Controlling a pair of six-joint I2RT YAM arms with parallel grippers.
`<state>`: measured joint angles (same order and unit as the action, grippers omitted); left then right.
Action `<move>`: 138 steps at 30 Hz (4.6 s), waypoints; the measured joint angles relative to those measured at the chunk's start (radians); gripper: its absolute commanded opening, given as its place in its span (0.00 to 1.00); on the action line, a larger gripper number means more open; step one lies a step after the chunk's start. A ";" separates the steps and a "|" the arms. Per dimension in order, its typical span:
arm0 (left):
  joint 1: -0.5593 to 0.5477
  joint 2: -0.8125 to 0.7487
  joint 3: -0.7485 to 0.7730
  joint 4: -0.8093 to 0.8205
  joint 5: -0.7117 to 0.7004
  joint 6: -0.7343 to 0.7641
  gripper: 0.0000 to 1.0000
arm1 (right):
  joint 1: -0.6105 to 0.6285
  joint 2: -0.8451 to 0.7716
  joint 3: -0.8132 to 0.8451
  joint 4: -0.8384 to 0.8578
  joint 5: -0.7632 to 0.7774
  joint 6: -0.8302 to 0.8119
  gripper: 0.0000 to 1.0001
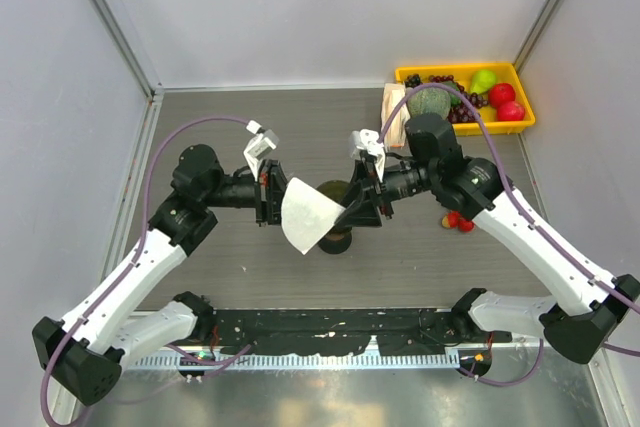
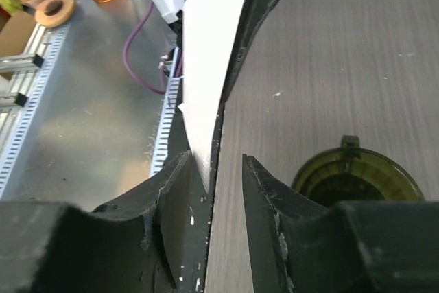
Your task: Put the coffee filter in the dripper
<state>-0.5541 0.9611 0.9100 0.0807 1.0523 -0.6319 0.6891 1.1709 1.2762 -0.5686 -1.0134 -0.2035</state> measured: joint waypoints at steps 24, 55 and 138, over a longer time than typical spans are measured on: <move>-0.004 0.006 0.006 -0.142 0.017 0.091 0.41 | 0.025 0.005 0.016 -0.065 0.015 -0.059 0.05; 0.064 0.083 -0.002 -0.010 -0.025 -0.266 0.00 | 0.207 -0.037 0.063 -0.130 0.531 -0.345 0.92; 0.080 0.037 -0.006 -0.202 -0.043 -0.072 0.00 | 0.236 -0.045 0.031 -0.109 0.608 -0.321 0.67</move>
<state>-0.4740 0.9981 0.9035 -0.1215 1.0096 -0.7036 0.9253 1.1255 1.3067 -0.6777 -0.4057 -0.5247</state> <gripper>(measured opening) 0.031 0.204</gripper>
